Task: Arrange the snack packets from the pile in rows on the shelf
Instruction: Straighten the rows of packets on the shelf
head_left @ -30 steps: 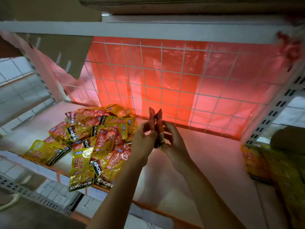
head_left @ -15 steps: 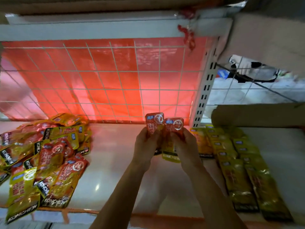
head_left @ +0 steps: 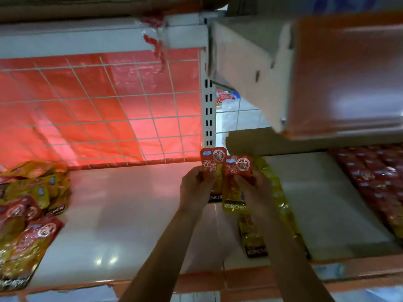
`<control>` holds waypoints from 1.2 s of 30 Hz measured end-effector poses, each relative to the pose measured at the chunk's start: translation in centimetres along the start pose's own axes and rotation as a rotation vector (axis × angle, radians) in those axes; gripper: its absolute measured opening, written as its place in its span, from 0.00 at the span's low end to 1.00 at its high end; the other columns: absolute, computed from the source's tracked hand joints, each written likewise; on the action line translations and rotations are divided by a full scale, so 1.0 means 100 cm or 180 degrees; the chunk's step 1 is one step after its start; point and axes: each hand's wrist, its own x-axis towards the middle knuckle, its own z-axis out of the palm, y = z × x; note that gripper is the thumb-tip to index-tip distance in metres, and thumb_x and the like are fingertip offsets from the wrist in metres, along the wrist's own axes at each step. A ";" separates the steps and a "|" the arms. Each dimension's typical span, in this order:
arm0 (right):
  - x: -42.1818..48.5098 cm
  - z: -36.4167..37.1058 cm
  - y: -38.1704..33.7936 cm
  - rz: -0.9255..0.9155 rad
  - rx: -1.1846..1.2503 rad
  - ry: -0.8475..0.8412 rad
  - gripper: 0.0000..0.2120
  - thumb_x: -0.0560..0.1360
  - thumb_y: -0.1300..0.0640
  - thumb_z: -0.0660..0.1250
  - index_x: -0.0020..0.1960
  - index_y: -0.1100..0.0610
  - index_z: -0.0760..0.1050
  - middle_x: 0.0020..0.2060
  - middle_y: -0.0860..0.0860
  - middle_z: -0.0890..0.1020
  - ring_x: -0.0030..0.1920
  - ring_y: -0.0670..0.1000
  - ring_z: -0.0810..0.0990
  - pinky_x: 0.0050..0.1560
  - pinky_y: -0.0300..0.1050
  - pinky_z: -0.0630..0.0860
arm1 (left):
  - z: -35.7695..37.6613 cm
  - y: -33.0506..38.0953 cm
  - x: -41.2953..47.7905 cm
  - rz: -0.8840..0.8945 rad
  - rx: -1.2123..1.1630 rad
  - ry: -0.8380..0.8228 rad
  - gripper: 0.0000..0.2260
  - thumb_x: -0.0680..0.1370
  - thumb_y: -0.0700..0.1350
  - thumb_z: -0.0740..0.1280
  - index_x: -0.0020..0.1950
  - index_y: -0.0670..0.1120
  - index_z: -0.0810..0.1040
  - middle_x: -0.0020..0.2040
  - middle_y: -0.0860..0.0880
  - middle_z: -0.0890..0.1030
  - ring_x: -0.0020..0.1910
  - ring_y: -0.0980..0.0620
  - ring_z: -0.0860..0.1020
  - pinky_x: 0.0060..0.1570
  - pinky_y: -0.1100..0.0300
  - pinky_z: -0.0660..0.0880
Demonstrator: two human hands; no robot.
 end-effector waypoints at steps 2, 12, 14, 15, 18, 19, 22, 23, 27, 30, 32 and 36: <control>0.003 -0.025 -0.004 -0.0016 -0.0065 -0.0013 0.11 0.74 0.63 0.68 0.46 0.46 0.79 0.38 0.43 0.85 0.40 0.45 0.83 0.38 0.39 0.78 | 0.023 0.003 -0.006 0.0019 0.0043 -0.0039 0.10 0.66 0.54 0.67 0.43 0.51 0.81 0.41 0.51 0.84 0.44 0.49 0.82 0.50 0.45 0.80; 0.025 -0.160 -0.005 0.0091 -0.0121 0.0239 0.08 0.75 0.61 0.67 0.49 0.49 0.79 0.43 0.48 0.84 0.44 0.49 0.83 0.46 0.47 0.78 | 0.160 0.003 -0.036 0.0339 0.0022 -0.0058 0.03 0.75 0.46 0.70 0.41 0.52 0.80 0.35 0.55 0.82 0.33 0.61 0.77 0.35 0.65 0.73; 0.029 -0.183 -0.003 0.0128 -0.0110 0.0238 0.08 0.75 0.62 0.67 0.49 0.51 0.79 0.41 0.48 0.84 0.42 0.48 0.82 0.42 0.44 0.76 | 0.183 0.001 -0.043 0.0294 0.0002 -0.0032 0.02 0.75 0.46 0.70 0.43 0.52 0.79 0.38 0.54 0.82 0.37 0.59 0.78 0.37 0.64 0.74; 0.031 -0.193 -0.002 0.0153 -0.0113 0.0220 0.07 0.75 0.62 0.66 0.49 0.52 0.79 0.40 0.47 0.83 0.40 0.46 0.81 0.39 0.42 0.74 | 0.194 0.001 -0.047 0.0274 -0.0039 -0.0023 0.02 0.75 0.46 0.70 0.45 0.53 0.78 0.41 0.53 0.83 0.39 0.58 0.79 0.38 0.63 0.76; 0.037 -0.222 -0.001 0.0216 -0.0137 0.0188 0.08 0.74 0.63 0.65 0.47 0.52 0.79 0.36 0.45 0.82 0.35 0.42 0.79 0.35 0.38 0.71 | 0.223 -0.001 -0.053 0.0181 -0.0122 0.0014 0.10 0.75 0.45 0.70 0.56 0.51 0.76 0.48 0.50 0.82 0.45 0.55 0.81 0.43 0.61 0.78; 0.039 -0.231 0.000 0.0261 -0.0167 0.0183 0.08 0.73 0.63 0.65 0.47 0.51 0.78 0.36 0.45 0.82 0.36 0.43 0.80 0.35 0.38 0.72 | 0.231 -0.001 -0.054 0.0144 -0.0071 -0.0010 0.14 0.75 0.43 0.69 0.60 0.49 0.75 0.49 0.50 0.82 0.45 0.56 0.81 0.42 0.63 0.78; 0.046 -0.256 0.002 0.0371 -0.0174 0.0270 0.09 0.73 0.63 0.65 0.49 0.52 0.78 0.41 0.51 0.83 0.44 0.52 0.82 0.42 0.47 0.77 | 0.255 0.000 -0.054 -0.0137 -0.0266 -0.0187 0.26 0.71 0.35 0.69 0.67 0.49 0.69 0.49 0.48 0.82 0.44 0.56 0.82 0.41 0.62 0.79; 0.049 -0.263 0.003 0.0384 -0.0155 0.0341 0.09 0.73 0.63 0.65 0.50 0.53 0.78 0.42 0.53 0.83 0.45 0.55 0.82 0.44 0.51 0.78 | 0.262 -0.001 -0.053 -0.0215 -0.0258 -0.0217 0.29 0.71 0.34 0.69 0.69 0.52 0.66 0.51 0.48 0.81 0.45 0.55 0.82 0.42 0.60 0.80; 0.058 -0.288 0.004 0.0260 -0.0111 0.0613 0.12 0.71 0.66 0.66 0.52 0.55 0.77 0.37 0.48 0.80 0.36 0.45 0.79 0.37 0.43 0.74 | 0.283 -0.003 -0.039 0.0128 0.0865 -0.0336 0.30 0.73 0.39 0.69 0.72 0.56 0.65 0.58 0.49 0.79 0.50 0.54 0.78 0.45 0.68 0.74; 0.066 -0.302 0.005 0.0188 -0.0126 0.0636 0.09 0.71 0.67 0.65 0.49 0.59 0.78 0.34 0.50 0.77 0.34 0.48 0.74 0.37 0.44 0.70 | 0.299 -0.001 -0.024 0.0714 0.2098 -0.0547 0.18 0.76 0.41 0.67 0.66 0.48 0.74 0.60 0.45 0.79 0.56 0.48 0.77 0.48 0.70 0.66; 0.069 -0.309 0.005 0.0169 -0.0129 0.0665 0.09 0.70 0.68 0.65 0.45 0.56 0.77 0.33 0.49 0.78 0.33 0.47 0.75 0.35 0.45 0.72 | 0.309 -0.002 -0.017 0.0884 0.2406 -0.0638 0.16 0.77 0.42 0.67 0.64 0.46 0.76 0.60 0.44 0.78 0.59 0.46 0.76 0.47 0.68 0.64; 0.077 -0.317 0.004 0.0172 -0.0198 0.0690 0.07 0.70 0.65 0.66 0.46 0.56 0.77 0.36 0.51 0.80 0.35 0.49 0.77 0.38 0.49 0.75 | 0.325 -0.007 -0.003 0.1109 0.2899 -0.0747 0.16 0.77 0.46 0.67 0.65 0.48 0.77 0.63 0.43 0.75 0.60 0.42 0.74 0.59 0.56 0.71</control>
